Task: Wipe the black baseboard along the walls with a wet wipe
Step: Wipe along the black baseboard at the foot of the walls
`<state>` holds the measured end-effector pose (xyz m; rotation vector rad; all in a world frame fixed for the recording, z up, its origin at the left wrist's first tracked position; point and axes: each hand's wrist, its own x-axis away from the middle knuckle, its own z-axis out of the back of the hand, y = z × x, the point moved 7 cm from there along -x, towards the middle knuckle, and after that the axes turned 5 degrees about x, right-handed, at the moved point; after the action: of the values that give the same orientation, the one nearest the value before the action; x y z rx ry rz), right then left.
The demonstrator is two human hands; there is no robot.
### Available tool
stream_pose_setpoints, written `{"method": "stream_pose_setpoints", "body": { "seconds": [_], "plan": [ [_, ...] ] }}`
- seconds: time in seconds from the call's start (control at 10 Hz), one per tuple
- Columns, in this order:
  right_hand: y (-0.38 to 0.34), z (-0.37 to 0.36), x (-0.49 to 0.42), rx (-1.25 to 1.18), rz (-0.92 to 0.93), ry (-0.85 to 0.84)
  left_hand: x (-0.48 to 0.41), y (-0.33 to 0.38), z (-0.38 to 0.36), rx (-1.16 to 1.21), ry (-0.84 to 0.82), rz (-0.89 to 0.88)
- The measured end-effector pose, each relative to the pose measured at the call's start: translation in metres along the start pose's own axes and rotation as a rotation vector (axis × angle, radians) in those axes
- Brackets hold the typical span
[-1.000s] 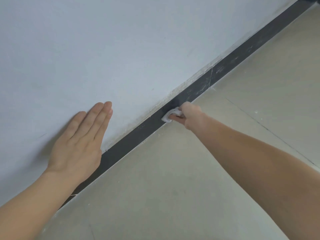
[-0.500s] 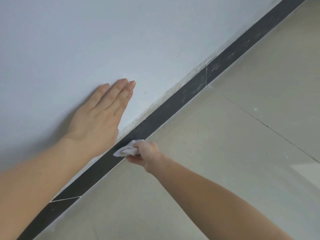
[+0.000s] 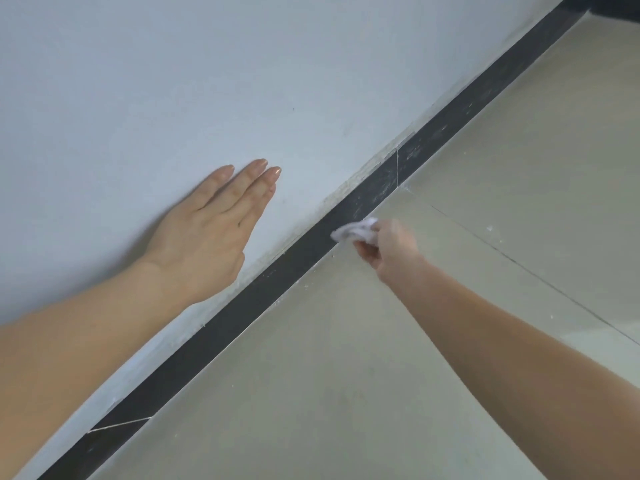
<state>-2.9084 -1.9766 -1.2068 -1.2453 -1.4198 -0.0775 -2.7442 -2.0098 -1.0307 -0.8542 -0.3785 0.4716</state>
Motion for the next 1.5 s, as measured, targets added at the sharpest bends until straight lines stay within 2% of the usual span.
{"method": "stream_pose_setpoints", "body": {
  "seconds": [0.1,0.2,0.3,0.4,0.5,0.6,0.8,0.9,1.0,1.1,1.2,1.3,1.4,1.5],
  "plan": [
    [0.059,-0.017,0.030,0.231,-0.156,-0.096,-0.011,0.007,0.000,0.068,0.021,0.005],
    [0.119,-0.047,0.058,0.301,-0.281,-0.222,-0.018,0.016,0.000,0.172,0.022,0.044],
    [0.168,-0.064,0.074,0.428,-0.325,-0.307,-0.018,0.020,-0.003,0.278,0.075,0.104],
    [0.181,-0.074,0.074,0.435,-0.327,-0.301,-0.016,0.020,-0.011,0.344,0.110,0.134],
    [0.158,-0.082,0.057,0.322,-0.304,-0.242,-0.016,0.022,-0.017,0.348,0.134,0.146],
    [0.095,-0.076,0.021,0.273,-0.200,-0.107,-0.016,0.026,-0.021,0.317,0.166,0.177],
    [-0.043,-0.022,-0.007,-0.004,-0.021,0.296,-0.029,0.040,-0.020,0.402,0.328,0.365],
    [-0.087,-0.007,-0.009,0.807,0.105,0.358,-0.033,0.042,-0.017,0.470,0.401,0.462],
    [-0.064,-0.007,0.002,0.399,0.097,0.207,-0.039,0.050,-0.022,0.453,0.383,0.499],
    [-0.005,-0.017,0.014,0.439,-0.103,0.050,-0.046,0.053,-0.024,0.490,0.299,0.549],
    [0.039,-0.041,0.018,0.433,-0.185,-0.105,-0.046,0.052,-0.025,0.405,0.240,0.539],
    [0.046,-0.049,-0.001,0.318,-0.202,-0.093,-0.041,0.049,-0.033,0.344,0.204,0.492],
    [0.009,-0.040,-0.027,0.446,-0.071,0.024,-0.037,0.047,-0.036,0.381,0.230,0.437],
    [-0.063,-0.017,-0.030,0.816,0.135,0.297,-0.037,0.047,-0.031,0.436,0.283,0.426]
  ]
}}
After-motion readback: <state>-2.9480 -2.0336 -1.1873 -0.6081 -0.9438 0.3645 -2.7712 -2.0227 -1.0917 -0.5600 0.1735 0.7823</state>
